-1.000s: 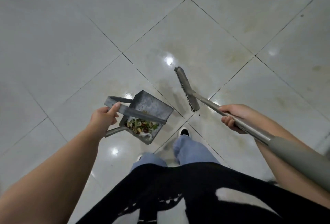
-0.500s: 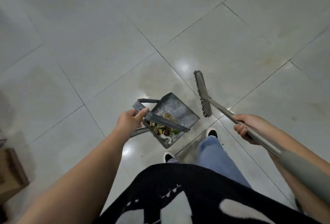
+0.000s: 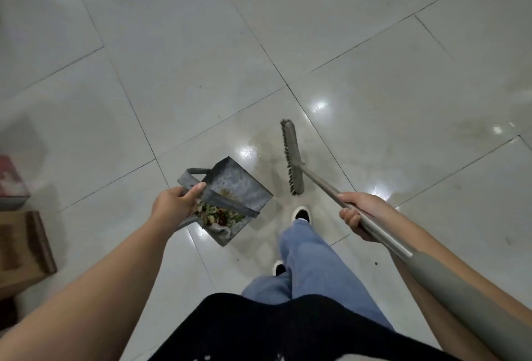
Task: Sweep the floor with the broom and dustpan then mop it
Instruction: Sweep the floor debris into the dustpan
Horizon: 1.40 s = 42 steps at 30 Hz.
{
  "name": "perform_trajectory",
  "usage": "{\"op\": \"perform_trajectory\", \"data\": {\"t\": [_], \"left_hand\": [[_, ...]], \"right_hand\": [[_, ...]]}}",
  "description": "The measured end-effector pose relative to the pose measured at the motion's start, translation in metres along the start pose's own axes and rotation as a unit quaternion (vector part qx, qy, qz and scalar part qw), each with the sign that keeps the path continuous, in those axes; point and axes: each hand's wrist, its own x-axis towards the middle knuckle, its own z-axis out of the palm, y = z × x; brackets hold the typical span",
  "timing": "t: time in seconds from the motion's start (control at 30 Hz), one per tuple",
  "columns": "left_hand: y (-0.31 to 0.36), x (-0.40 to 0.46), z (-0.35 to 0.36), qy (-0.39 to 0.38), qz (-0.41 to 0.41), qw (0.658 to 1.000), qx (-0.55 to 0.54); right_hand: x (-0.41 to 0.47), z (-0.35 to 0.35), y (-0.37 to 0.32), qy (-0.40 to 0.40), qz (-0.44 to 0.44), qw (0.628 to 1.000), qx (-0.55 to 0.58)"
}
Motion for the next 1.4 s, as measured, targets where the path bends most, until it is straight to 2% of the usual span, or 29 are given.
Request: {"op": "perform_trajectory", "data": {"t": [0.2, 0.4, 0.6, 0.73, 0.83, 0.97, 1.1, 1.2, 1.4], "left_hand": [[-0.008, 0.059, -0.056, -0.005, -0.055, 0.997, -0.046], [-0.017, 0.135, -0.121, -0.025, -0.080, 0.984, -0.156], [-0.031, 0.221, -0.159, -0.055, -0.050, 0.991, -0.108], [-0.034, 0.263, -0.163, -0.072, -0.039, 0.993, -0.086], [-0.037, 0.284, -0.155, -0.098, -0.019, 0.995, -0.004], [-0.033, 0.302, -0.146, -0.091, -0.008, 0.989, 0.117], [-0.021, 0.308, -0.141, -0.094, -0.005, 0.986, 0.140], [-0.004, 0.309, -0.133, -0.092, 0.005, 0.987, 0.129], [0.038, 0.295, -0.093, -0.135, 0.013, 0.988, 0.071]], "right_hand": [[0.021, 0.076, -0.070, -0.033, -0.002, 0.999, -0.031], [0.060, 0.173, -0.131, -0.050, 0.009, 0.998, -0.035], [0.113, 0.282, -0.181, -0.049, 0.019, 0.999, -0.012], [0.154, 0.339, -0.203, -0.092, 0.027, 0.995, 0.031], [0.184, 0.366, -0.210, -0.139, 0.040, 0.987, 0.075], [0.213, 0.355, -0.218, -0.194, 0.040, 0.963, 0.182], [0.207, 0.303, -0.212, -0.095, 0.007, 0.981, 0.168], [0.195, 0.242, -0.195, -0.026, 0.004, 0.980, 0.198], [0.169, 0.135, -0.161, 0.065, -0.017, 0.982, 0.179]]}}
